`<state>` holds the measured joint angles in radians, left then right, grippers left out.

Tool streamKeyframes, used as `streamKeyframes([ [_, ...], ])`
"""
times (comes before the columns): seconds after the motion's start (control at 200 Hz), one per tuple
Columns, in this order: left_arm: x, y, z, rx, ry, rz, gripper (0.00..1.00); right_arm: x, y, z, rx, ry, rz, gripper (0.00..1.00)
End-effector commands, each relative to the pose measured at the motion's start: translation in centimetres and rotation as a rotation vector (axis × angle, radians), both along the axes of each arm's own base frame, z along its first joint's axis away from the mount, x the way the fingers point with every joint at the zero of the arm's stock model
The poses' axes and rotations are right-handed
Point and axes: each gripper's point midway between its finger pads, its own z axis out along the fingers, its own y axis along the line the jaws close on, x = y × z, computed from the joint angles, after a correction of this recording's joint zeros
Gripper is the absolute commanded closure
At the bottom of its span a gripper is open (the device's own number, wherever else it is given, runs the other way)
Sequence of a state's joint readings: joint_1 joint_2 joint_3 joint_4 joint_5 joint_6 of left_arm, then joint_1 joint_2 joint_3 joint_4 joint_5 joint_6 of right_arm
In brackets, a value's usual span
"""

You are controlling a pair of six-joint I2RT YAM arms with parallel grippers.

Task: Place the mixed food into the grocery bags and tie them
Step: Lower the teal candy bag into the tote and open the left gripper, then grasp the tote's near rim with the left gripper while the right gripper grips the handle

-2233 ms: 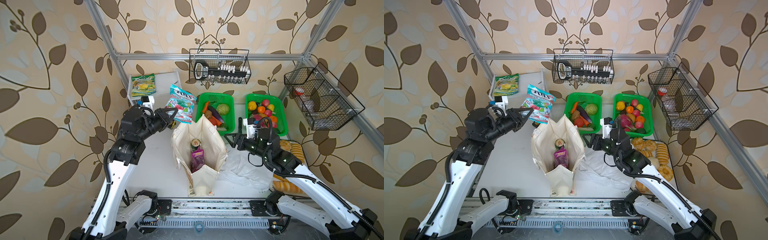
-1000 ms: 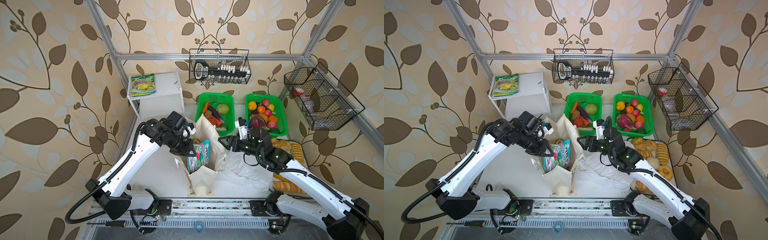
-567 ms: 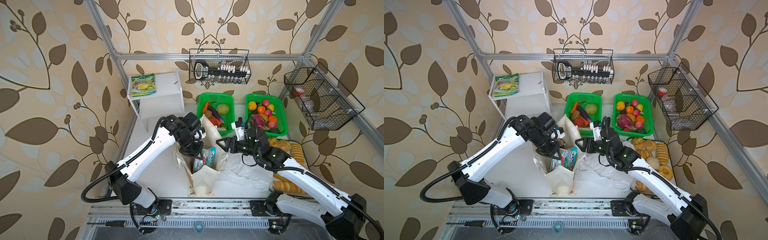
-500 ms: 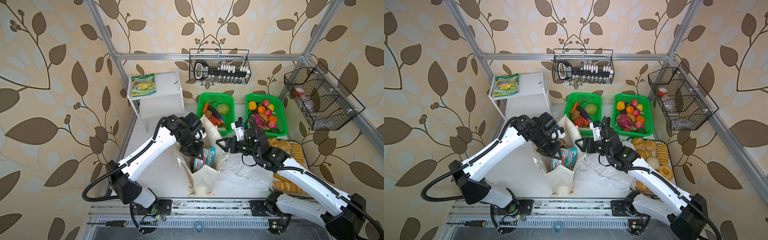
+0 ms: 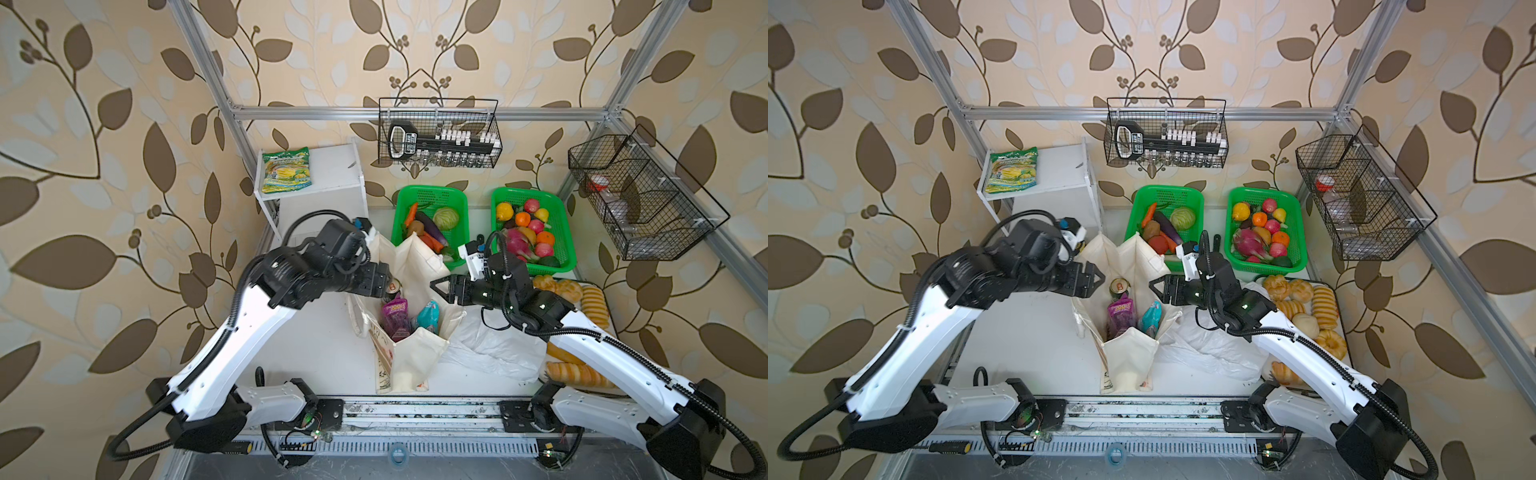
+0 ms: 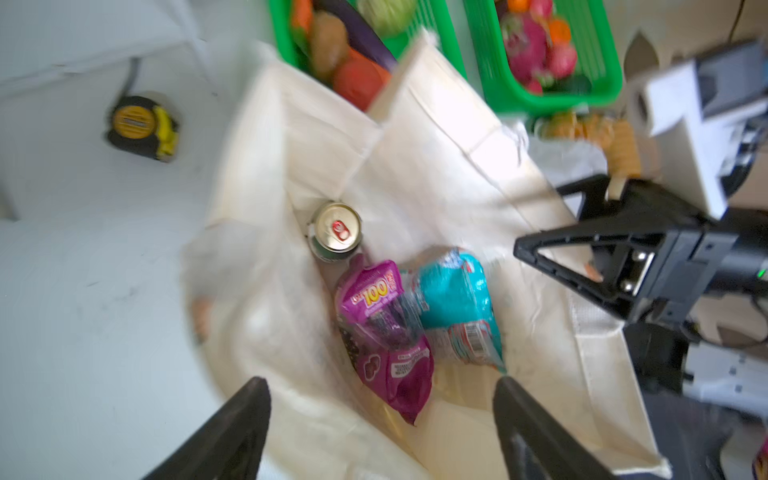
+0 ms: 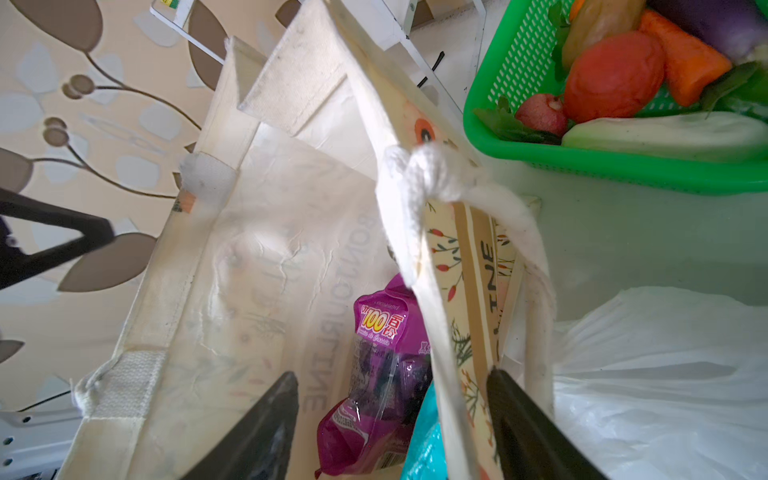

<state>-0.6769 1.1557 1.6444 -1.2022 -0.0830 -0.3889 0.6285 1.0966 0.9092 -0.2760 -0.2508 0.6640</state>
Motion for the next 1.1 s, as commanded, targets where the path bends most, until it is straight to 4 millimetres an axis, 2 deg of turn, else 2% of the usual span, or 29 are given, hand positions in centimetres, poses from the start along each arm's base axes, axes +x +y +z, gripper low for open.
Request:
streamKeyframes([
  [0.0, 1.0, 6.7, 0.0, 0.075, -0.065, 0.332, 0.03, 0.2, 0.0, 0.9, -0.022, -0.022, 0.005, 0.31],
  [0.055, 0.6, 7.8, -1.2, 0.058, -0.009, 0.375, 0.02, 0.3, 0.0, 1.0, -0.027, -0.029, 0.003, 0.33],
  [0.12, 0.2, 7.6, -2.8, 0.012, 0.063, 0.375, 0.02, 0.3, 0.0, 1.0, -0.03, -0.032, 0.004, 0.35],
  [0.225, 0.0, 5.0, -4.7, -0.101, 0.141, 0.302, 0.04, 0.5, 0.3, 0.8, -0.033, -0.025, 0.012, 0.38],
  [0.35, 0.6, 2.0, -5.3, -0.244, 0.166, 0.234, 0.09, 0.6, 0.6, 0.7, -0.043, -0.016, 0.02, 0.42],
  [0.455, 1.2, 0.8, -5.8, -0.293, 0.178, 0.211, 0.17, 0.5, 0.9, 0.8, -0.048, -0.021, 0.031, 0.46],
  [0.51, 1.4, 0.6, -6.3, -0.284, 0.189, 0.212, 0.26, 0.5, 1.0, 0.8, -0.052, -0.021, 0.033, 0.51],
  [0.635, 2.0, 2.2, -6.9, -0.205, 0.17, 0.272, 0.49, 0.6, 1.0, 1.1, -0.056, -0.031, 0.034, 0.66],
  [0.795, 2.4, 4.3, -5.8, -0.161, 0.053, 0.334, 0.78, 0.6, 1.5, 1.9, -0.039, -0.051, 0.047, 0.85],
  [0.86, 2.5, 5.0, -5.4, -0.153, 0.011, 0.351, 0.9, 0.5, 1.9, 2.2, -0.023, -0.057, 0.063, 0.97],
  [0.905, 2.5, 5.5, -5.1, -0.141, -0.011, 0.367, 0.93, 0.4, 2.3, 2.4, -0.011, -0.054, 0.075, 1.0],
  [1.025, 2.5, 6.6, -4.7, -0.096, -0.036, 0.393, 1.0, 0.3, 3.2, 2.7, -0.002, -0.054, 0.091, 1.0],
  [1.095, 2.5, 7.3, -4.6, -0.057, -0.04, 0.416, 1.0, 0.3, 3.8, 2.9, 0.0, -0.061, 0.096, 1.0],
])
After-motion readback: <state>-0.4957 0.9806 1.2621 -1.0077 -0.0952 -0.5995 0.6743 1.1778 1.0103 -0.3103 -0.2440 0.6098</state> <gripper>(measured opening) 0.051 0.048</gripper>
